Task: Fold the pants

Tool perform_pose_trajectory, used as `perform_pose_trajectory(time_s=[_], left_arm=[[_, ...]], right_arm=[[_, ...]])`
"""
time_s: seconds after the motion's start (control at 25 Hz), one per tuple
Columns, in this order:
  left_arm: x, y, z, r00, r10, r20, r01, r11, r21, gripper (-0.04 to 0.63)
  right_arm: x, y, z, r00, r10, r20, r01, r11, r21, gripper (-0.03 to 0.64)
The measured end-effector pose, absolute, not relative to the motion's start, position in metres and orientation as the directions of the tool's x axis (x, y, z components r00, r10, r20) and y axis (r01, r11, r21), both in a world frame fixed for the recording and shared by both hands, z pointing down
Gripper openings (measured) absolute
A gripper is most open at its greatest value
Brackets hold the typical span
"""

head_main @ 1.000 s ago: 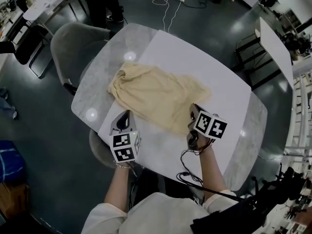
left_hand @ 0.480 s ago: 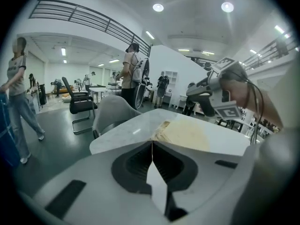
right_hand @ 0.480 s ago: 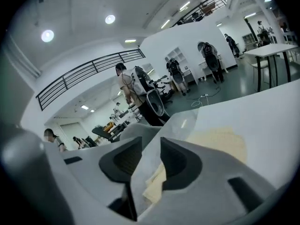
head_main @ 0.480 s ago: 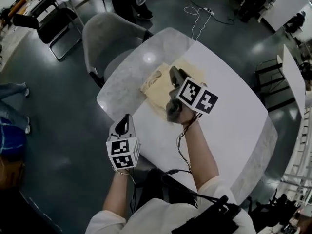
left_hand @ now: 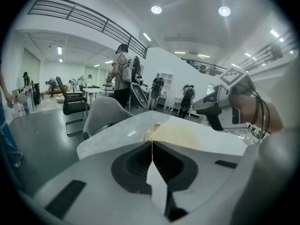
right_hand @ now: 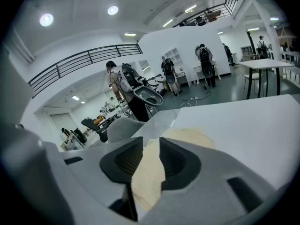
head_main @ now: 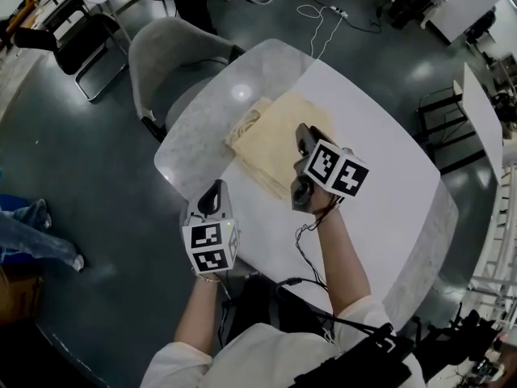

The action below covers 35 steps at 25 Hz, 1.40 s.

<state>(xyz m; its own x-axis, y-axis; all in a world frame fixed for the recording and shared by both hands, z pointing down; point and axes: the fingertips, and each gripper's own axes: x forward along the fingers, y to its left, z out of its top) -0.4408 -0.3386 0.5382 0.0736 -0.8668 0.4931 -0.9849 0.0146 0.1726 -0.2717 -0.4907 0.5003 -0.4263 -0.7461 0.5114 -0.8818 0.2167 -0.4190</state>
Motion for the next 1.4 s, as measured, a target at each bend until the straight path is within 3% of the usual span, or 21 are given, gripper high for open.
perform_pose_trajectory(time_s=[0.56,0.68,0.76,1.4], left_arm=[[-0.354,-0.32,0.478,0.131,-0.899,0.418,-0.984,-0.065,0.168,0.009],[-0.33,-0.308,0.464,0.136,-0.904,0.406,-0.983,-0.073,0.168,0.009],[-0.319,-0.299,0.453,0.133,-0.908,0.398,-0.983,-0.07,0.171,0.009],[-0.254,-0.233,0.419,0.081,-0.914,0.398,-0.994,-0.046,0.096,0.009]], right_arm=[[-0.142,-0.409,0.449,-0.32,-0.805,0.501,-0.943,0.215,-0.256,0.092],[-0.101,-0.38,0.44,-0.286,-0.817,0.5,-0.953,0.187,-0.238,0.058],[-0.08,-0.359,0.44,-0.284,-0.815,0.505,-0.953,0.182,-0.243,-0.005],[-0.007,-0.278,0.43,-0.271,-0.825,0.496,-0.962,0.217,-0.165,-0.008]])
